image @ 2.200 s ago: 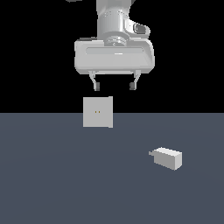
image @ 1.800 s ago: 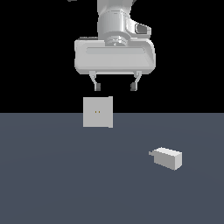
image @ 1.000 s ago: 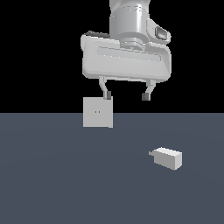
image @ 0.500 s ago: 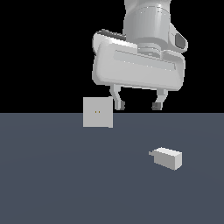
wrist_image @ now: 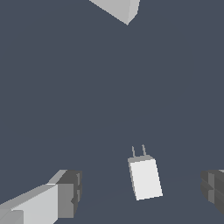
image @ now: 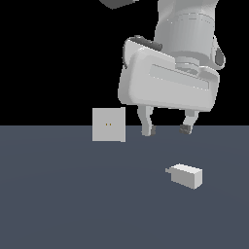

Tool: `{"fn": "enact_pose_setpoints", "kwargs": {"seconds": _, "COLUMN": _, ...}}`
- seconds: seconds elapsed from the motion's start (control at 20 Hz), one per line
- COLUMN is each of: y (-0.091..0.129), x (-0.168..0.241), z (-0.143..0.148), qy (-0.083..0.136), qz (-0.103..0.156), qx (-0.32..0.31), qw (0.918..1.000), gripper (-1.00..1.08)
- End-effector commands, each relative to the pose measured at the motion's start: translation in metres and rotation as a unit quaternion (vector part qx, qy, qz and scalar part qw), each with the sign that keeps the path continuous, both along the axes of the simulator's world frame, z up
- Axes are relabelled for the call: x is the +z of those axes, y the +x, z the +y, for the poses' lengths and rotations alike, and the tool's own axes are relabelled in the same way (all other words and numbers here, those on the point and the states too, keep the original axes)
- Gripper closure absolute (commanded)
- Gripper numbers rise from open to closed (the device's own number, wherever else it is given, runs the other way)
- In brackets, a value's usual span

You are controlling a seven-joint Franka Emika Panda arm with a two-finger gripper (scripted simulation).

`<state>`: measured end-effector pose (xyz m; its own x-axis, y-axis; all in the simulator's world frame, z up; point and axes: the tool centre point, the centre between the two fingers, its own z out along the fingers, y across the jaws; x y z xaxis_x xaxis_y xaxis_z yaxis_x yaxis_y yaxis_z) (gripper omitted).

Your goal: Plug the charger into the wall socket.

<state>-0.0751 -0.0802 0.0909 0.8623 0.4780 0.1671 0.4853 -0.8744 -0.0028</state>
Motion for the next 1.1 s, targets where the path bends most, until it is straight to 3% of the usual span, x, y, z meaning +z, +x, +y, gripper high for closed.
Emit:
{"fn": "enact_pose_setpoints", "kwargs": {"seconds": 0.0, "y": -0.002, "x": -0.006, "z": -0.005, "qy": 0.003, "qz": -0.006, "qx": 0.016, "qw": 0.9999, "gripper": -0.92}}
{"fn": "enact_pose_setpoints", "kwargs": {"seconds": 1.05, "y": -0.009, "x": -0.029, "z": -0.027, "qy": 0.016, "qz": -0.027, "qx": 0.079, "qw": 0.9964, "gripper": -0.92}}
